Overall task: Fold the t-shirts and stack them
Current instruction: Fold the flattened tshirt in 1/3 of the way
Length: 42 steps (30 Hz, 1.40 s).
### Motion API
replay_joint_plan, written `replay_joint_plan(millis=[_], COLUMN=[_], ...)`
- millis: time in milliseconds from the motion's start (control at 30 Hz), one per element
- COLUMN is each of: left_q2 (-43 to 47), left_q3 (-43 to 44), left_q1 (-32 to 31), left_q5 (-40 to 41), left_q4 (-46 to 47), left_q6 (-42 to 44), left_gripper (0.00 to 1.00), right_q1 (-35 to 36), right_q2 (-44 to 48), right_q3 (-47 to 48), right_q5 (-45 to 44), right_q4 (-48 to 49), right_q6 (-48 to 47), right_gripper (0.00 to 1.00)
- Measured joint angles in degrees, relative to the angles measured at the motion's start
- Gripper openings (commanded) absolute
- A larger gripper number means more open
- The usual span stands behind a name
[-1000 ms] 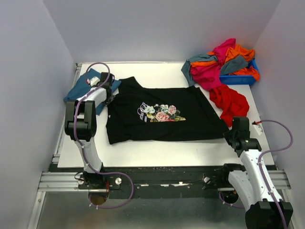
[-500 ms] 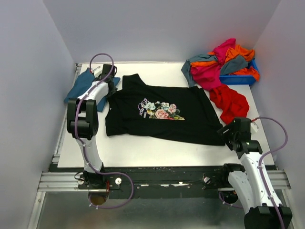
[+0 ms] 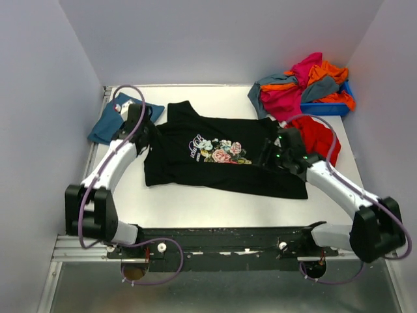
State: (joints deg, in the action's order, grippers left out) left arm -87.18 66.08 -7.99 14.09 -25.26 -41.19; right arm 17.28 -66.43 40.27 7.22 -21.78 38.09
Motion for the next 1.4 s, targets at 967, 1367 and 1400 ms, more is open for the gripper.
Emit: replay_joint_plan(millis=[967,1367,1400], left_q2=[18.78,21.11,22.29], left_q3=[-30.64,-32.02,-31.80], left_q1=[-0.24,-0.24,-0.24], left_q5=[-1.95,-1.49,-1.20], left_q4=[-4.11,-4.87,-5.60], left_q6=[-10.38,-14.25,-14.45], left_gripper=[0.43,0.49,0.48], right_q1=[25.05,25.05,25.05], right_q2=[-33.62,-33.68,-33.68], right_q3=[26.80,24.26,24.00], right_q5=[0.35,1.64,1.57], right_q4=[13.27,18.03,18.23], right_q6=[-15.15,-13.66,-13.55], right_gripper=[0.57,0.56,0.56])
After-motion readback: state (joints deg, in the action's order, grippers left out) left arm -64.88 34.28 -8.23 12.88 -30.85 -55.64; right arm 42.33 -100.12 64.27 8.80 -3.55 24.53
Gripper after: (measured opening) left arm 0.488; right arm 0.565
